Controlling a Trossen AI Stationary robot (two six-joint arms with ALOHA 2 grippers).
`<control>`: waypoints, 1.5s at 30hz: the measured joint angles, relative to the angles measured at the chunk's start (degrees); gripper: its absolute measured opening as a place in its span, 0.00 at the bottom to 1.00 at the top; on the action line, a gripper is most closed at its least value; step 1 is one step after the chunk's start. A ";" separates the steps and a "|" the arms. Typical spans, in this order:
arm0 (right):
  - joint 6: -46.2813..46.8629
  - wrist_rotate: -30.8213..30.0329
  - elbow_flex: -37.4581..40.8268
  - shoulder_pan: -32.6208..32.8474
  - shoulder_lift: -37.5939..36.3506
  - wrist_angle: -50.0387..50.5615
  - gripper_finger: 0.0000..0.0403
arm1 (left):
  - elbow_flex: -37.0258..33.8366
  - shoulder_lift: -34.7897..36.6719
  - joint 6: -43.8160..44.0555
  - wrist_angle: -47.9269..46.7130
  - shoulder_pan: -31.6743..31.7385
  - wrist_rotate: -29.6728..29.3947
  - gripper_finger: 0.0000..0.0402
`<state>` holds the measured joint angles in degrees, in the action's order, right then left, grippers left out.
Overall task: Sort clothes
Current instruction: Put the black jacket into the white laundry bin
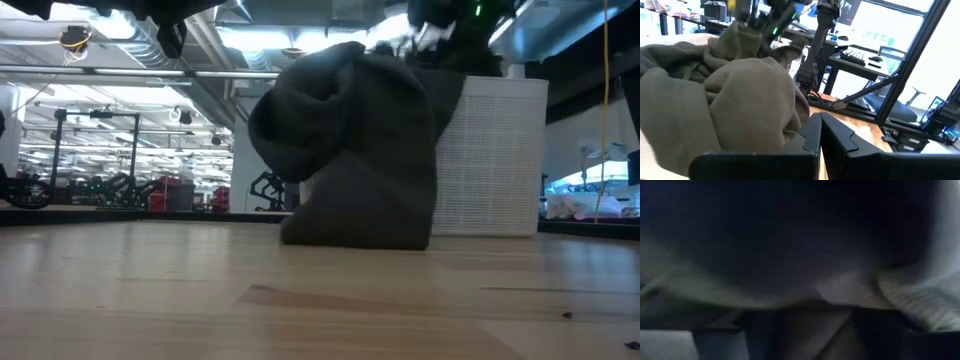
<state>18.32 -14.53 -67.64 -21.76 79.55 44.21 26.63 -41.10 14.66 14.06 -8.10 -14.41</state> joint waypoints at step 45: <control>26.13 -33.60 26.71 55.89 5.58 -14.58 0.64 | 0.02 0.00 0.13 -0.14 0.00 -0.83 0.00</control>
<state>44.45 -48.13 -40.93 34.13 85.12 29.63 26.65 -41.10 14.79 13.93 -8.10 -15.25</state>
